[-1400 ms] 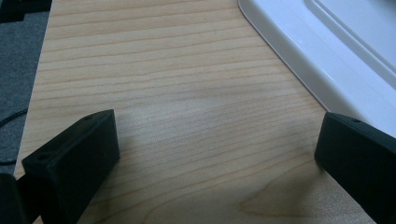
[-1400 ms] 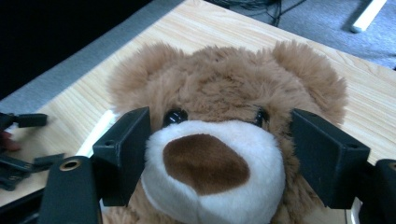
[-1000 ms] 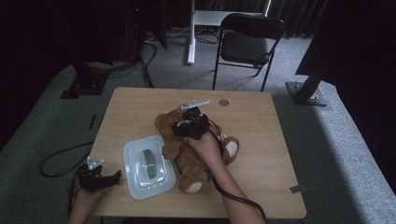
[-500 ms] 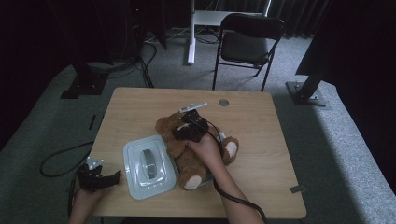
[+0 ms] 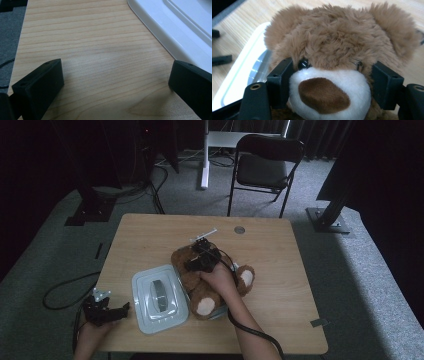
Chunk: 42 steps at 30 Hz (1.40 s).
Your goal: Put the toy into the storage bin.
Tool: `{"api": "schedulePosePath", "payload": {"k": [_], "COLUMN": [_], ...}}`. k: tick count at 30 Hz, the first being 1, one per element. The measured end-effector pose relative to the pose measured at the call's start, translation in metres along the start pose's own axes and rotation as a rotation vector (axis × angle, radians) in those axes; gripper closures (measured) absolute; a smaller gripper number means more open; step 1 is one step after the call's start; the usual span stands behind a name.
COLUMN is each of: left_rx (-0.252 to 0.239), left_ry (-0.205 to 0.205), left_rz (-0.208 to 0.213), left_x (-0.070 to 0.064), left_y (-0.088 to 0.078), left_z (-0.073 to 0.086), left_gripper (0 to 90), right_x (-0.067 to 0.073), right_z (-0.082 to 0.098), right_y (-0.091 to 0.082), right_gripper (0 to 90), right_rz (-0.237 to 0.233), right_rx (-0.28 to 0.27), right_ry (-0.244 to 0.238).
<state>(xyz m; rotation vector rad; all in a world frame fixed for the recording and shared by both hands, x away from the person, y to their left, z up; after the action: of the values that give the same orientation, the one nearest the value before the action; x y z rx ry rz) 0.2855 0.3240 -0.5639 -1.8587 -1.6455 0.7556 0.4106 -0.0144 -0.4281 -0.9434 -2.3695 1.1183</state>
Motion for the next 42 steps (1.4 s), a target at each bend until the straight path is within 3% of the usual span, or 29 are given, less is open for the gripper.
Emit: {"api": "schedulePosePath", "payload": {"k": [4, 7, 11, 19, 26, 28, 33, 42], "left_rx": [0.000, 0.000, 0.000, 0.000, 0.000, 0.000, -0.001, -0.002], "left_ry": [0.000, -0.001, -0.001, -0.001, 0.000, 0.001, 0.000, 0.000], "left_rz": [0.000, 0.000, 0.000, 0.000, 0.000, 0.000, 0.000, 0.000], "left_x": [0.000, 0.000, 0.000, 0.000, 0.000, 0.000, 0.000, 0.000], "left_y": [0.000, 0.000, 0.000, 0.000, 0.000, 0.000, 0.000, 0.000], "left_z": [0.000, 0.000, 0.000, 0.000, 0.000, 0.000, 0.000, 0.000], "left_gripper": [0.5, 0.5, 0.5, 0.5, 0.5, 0.5, 0.5, 0.5], "right_x": [0.002, 0.005, 0.005, 0.010, 0.008, 0.008, 0.003, -0.009], "right_z": [0.003, 0.007, 0.005, 0.002, -0.002, -0.003, -0.001, 0.013], "right_y": [0.018, 0.039, 0.041, 0.026, -0.001, -0.017, -0.047, -0.089], "right_gripper": [28.5, 28.4, 28.4, 26.7, 30.3, 30.2, 30.2, 29.7], "right_rz": [0.001, 0.010, 0.010, 0.067, 0.051, 0.026, 0.021, 0.020], "right_rx": [0.076, 0.171, 0.192, 0.140, 0.051, -0.001, -0.080, -0.160], "right_ry": [-0.014, -0.039, -0.046, -0.065, -0.052, -0.046, -0.040, -0.025]}}
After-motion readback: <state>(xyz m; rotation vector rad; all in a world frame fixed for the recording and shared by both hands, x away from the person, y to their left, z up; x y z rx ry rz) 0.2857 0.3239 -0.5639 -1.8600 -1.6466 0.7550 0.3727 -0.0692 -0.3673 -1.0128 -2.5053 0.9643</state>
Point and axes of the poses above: each handheld gripper's, and its own axes: y roughly forward along the jaws, z roughly out of its underside, x roughly to its left, the point moved 1 cm from there along y, roughly forward along the jaws, and after that the axes turned 6 degrees about -y, right-handed, at the moved point
